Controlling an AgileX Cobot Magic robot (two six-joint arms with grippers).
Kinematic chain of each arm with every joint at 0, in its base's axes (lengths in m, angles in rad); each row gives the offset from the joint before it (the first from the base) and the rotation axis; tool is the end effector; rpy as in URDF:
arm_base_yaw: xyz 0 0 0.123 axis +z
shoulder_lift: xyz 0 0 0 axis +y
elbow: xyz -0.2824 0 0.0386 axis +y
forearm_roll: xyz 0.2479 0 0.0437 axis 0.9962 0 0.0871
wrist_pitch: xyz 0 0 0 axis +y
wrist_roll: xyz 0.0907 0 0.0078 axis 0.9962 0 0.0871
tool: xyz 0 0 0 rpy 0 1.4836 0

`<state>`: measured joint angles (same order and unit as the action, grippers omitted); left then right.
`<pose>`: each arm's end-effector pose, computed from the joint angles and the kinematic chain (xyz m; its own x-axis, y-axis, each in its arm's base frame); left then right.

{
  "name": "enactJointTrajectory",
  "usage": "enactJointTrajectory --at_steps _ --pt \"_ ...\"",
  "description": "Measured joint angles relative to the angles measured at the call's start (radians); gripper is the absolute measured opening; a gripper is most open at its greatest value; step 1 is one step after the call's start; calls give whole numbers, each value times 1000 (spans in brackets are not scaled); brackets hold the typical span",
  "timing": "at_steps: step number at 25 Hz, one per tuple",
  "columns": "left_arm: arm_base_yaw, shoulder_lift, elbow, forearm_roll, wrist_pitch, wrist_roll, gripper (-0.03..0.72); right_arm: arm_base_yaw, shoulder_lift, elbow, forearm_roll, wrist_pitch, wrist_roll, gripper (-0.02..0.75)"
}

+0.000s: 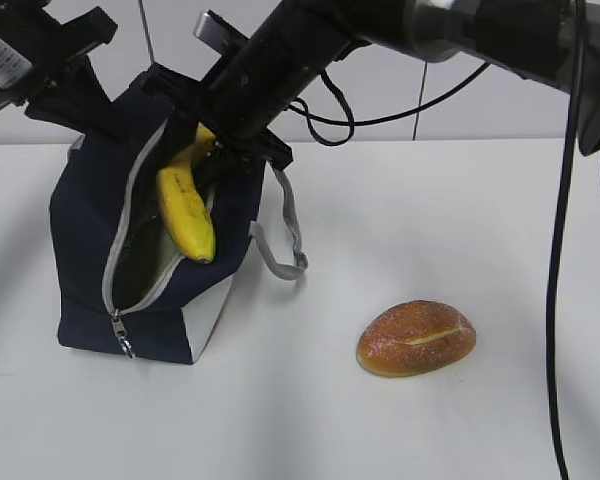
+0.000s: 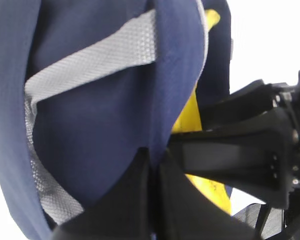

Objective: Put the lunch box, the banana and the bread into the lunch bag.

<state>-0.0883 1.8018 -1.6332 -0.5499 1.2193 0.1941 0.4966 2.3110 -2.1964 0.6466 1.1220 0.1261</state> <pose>0.3737 -0.0779 0.3153 -0.9472 0.0717 -0.3126 0.2197 0.8552 -0.4694 0.4229 0.2854 0.2540 -0.9634 -0.1129 -0.2432 -0.2466 0.7296 0.6379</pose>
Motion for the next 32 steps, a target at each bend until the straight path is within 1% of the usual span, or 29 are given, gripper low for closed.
enactJointTrajectory --at_steps 3,5,7,9,12,17,21,27,29,32 --pt "0 0 0 -1 1 0 -2 0 0 0 9 -29 -2 382" --pt "0 0 0 -1 1 0 -2 0 0 0 19 -40 -12 454" --pt "0 0 0 -1 1 0 -2 0 0 0 23 -41 -27 507" --pt "0 0 0 -1 1 0 -2 0 1 0 25 -37 -35 530" --pt "0 0 0 -1 2 0 -2 0 1 -2 23 -14 -54 541" --pt "0 0 0 -1 3 0 -2 -22 1 -55 -2 97 -93 543" --pt "0 0 0 -1 4 0 -2 -30 -3 -116 -97 104 -100 543" --pt "0 0 0 -1 4 0 -2 -31 -74 -115 -242 117 -101 543" --pt "0 0 0 -1 4 0 -2 -31 -128 -91 -293 119 -101 543" --pt "0 0 0 -1 4 0 -2 -31 -226 5 -371 119 -102 543"
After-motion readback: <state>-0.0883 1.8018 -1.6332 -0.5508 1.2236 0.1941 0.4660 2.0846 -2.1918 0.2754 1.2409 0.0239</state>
